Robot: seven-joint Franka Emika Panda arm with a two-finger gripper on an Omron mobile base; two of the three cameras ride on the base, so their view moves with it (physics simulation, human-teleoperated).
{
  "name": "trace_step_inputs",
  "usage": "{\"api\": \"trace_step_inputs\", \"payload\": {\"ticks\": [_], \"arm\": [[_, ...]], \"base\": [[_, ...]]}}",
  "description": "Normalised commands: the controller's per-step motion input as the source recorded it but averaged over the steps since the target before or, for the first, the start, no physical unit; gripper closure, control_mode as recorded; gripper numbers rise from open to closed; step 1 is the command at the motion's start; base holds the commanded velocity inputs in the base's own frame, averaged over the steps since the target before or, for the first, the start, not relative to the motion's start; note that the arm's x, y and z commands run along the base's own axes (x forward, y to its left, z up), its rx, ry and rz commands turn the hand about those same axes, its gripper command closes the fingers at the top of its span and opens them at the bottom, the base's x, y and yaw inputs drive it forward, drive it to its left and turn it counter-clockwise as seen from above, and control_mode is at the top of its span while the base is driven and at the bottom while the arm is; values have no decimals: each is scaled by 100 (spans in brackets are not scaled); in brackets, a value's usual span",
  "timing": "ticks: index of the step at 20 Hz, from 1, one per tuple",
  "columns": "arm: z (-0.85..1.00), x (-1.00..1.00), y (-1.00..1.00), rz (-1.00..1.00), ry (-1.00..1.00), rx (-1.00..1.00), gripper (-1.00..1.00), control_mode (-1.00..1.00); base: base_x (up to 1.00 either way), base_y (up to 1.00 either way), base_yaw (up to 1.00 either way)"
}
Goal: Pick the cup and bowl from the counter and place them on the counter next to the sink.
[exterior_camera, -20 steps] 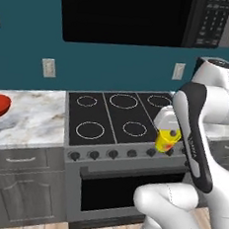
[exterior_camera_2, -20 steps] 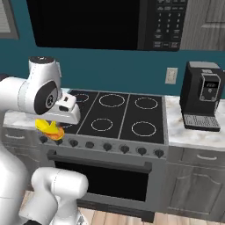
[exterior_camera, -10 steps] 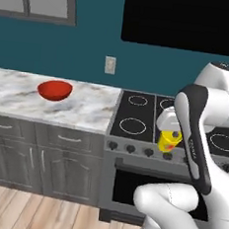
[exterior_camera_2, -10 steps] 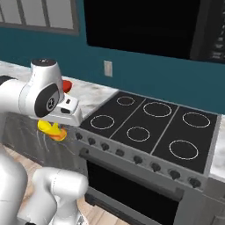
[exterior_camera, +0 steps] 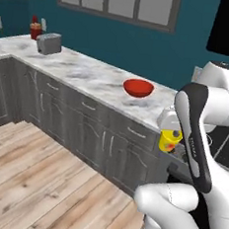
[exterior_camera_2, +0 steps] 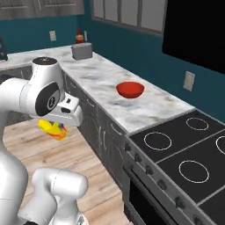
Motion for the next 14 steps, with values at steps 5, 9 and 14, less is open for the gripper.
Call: {"api": "trace_step_inputs", "payload": {"ticks": [5, 9, 14], "arm": [[0, 0, 0, 0, 0, 0, 100, 100], [0, 0, 0, 0, 0, 0, 100, 100], [0, 0, 0, 0, 0, 0, 100, 100]], "base": [[0, -24, 83], [0, -24, 83], [0, -37, 83]]}}
